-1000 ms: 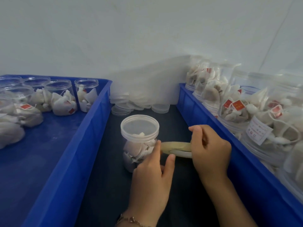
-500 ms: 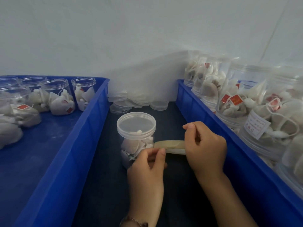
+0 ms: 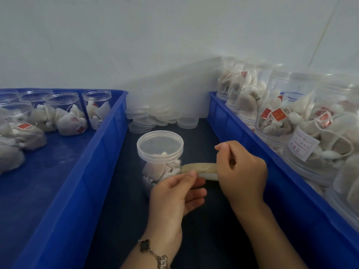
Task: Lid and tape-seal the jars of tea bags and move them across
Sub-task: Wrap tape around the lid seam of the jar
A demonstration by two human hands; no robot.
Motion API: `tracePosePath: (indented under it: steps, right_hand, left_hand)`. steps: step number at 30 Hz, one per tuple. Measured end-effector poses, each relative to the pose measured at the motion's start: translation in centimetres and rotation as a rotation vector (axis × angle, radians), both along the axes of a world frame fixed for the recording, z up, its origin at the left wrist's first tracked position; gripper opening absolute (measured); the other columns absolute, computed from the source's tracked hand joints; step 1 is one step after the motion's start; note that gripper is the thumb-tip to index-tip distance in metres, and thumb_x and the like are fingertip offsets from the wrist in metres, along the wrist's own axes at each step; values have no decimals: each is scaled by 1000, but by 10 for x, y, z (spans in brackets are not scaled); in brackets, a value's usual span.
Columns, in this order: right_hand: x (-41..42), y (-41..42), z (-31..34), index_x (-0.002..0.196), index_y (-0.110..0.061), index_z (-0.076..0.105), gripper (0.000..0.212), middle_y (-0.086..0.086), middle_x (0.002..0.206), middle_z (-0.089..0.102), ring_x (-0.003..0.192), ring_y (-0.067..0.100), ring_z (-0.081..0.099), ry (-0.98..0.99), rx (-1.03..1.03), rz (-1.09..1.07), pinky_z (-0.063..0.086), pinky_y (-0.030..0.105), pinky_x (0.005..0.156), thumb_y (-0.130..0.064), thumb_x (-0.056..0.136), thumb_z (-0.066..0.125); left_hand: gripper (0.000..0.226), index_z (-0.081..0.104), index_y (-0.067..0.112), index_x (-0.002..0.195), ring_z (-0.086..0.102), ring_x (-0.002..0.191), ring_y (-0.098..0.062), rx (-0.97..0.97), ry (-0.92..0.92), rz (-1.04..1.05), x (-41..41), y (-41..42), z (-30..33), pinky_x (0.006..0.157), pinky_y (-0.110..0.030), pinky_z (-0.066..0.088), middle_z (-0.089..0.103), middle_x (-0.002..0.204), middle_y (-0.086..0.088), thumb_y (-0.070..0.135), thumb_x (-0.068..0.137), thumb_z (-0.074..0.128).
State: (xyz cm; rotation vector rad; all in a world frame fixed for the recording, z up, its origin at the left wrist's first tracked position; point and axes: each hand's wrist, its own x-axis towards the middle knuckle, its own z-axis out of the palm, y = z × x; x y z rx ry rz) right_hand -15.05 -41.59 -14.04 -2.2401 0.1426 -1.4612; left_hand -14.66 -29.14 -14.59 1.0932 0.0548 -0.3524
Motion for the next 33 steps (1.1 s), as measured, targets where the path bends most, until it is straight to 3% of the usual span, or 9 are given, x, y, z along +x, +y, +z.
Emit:
tracePosePath:
  steps: [6,13,19,22,25,27,30,33]
  right_hand:
    - [0,1,1,69,-10,65,39,-2,46,49,37,14,43,4,-16,-11,37,31,36,-25,91,37]
    - [0,-1,1,68,-10,64,40,-2,46,48,37,14,43,38,-20,-20,37,30,36,-26,90,36]
    - [2,-3,0,63,-7,61,42,1,46,49,37,16,43,43,9,-19,37,33,36,-27,89,35]
    - [1,-2,1,62,-8,62,40,-2,45,48,36,14,41,41,-55,-43,30,25,36,-24,90,37]
    - [1,-2,0,63,-11,62,40,-4,45,48,36,10,40,102,-70,-48,26,18,38,-27,89,36]
    - [0,-2,0,64,-13,62,40,-5,45,47,36,8,39,167,-76,-67,23,16,39,-28,89,35]
    - [0,-4,4,67,-19,60,37,-7,46,48,40,7,41,322,-76,-66,24,19,42,-33,91,37]
    - [-1,-6,12,65,-25,51,38,-4,51,49,46,8,46,502,-65,-13,30,22,45,-46,89,32]
  left_hand:
    - [9,70,8,86,64,54,-9,75,-51,-26,3,0,-4,50,-19,51,73,74,-6,14,87,63]
    - [18,65,10,70,61,52,-8,182,-201,0,0,-1,-4,50,-17,50,67,61,-1,9,86,59]
    - [28,62,15,62,60,54,-10,35,-338,-197,-11,3,11,53,-19,50,67,64,-4,0,84,52]
    - [20,64,20,56,60,56,-10,-51,-340,-266,-7,8,15,55,-20,51,64,63,-4,12,73,55]
    - [24,62,12,63,61,58,-11,15,-345,-204,0,11,10,56,-20,52,65,63,-4,7,84,51]
    - [14,60,9,68,61,58,-11,40,-353,-196,0,11,9,56,-21,52,66,64,-3,15,81,57]
    - [41,62,6,73,62,59,-10,90,-373,-205,0,10,9,56,-20,52,66,63,0,44,57,64]
    - [48,62,5,76,62,56,-7,198,-354,-150,3,9,8,54,-19,53,67,61,2,46,53,68]
